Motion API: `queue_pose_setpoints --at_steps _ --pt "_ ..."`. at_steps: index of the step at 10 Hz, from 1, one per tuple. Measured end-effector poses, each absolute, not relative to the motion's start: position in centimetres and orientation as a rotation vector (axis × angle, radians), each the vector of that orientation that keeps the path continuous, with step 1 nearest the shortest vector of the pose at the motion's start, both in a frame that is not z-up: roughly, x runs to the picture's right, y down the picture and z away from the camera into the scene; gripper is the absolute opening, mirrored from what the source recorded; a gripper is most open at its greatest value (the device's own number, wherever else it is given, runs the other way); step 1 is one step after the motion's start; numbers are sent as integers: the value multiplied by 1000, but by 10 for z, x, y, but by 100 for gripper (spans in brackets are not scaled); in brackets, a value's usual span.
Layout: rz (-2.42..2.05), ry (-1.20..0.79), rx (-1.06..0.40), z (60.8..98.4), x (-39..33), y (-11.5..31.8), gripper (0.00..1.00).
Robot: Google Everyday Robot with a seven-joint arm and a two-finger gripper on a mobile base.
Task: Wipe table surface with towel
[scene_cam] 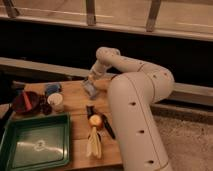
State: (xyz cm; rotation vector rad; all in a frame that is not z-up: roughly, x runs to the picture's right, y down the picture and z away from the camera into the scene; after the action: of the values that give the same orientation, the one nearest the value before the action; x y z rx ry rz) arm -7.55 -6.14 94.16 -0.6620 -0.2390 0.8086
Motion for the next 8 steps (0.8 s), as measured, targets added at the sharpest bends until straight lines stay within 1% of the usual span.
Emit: queue_pose_setpoints --at_steps 2,3,7,8 --pt "776 -275 -688 934 -92 -55 0" --pt "760 -300 -705 923 -104 -44 0" --pt "737 -320 -746 871 -129 17 0" --pt "748 -315 -744 863 -129 25 0"
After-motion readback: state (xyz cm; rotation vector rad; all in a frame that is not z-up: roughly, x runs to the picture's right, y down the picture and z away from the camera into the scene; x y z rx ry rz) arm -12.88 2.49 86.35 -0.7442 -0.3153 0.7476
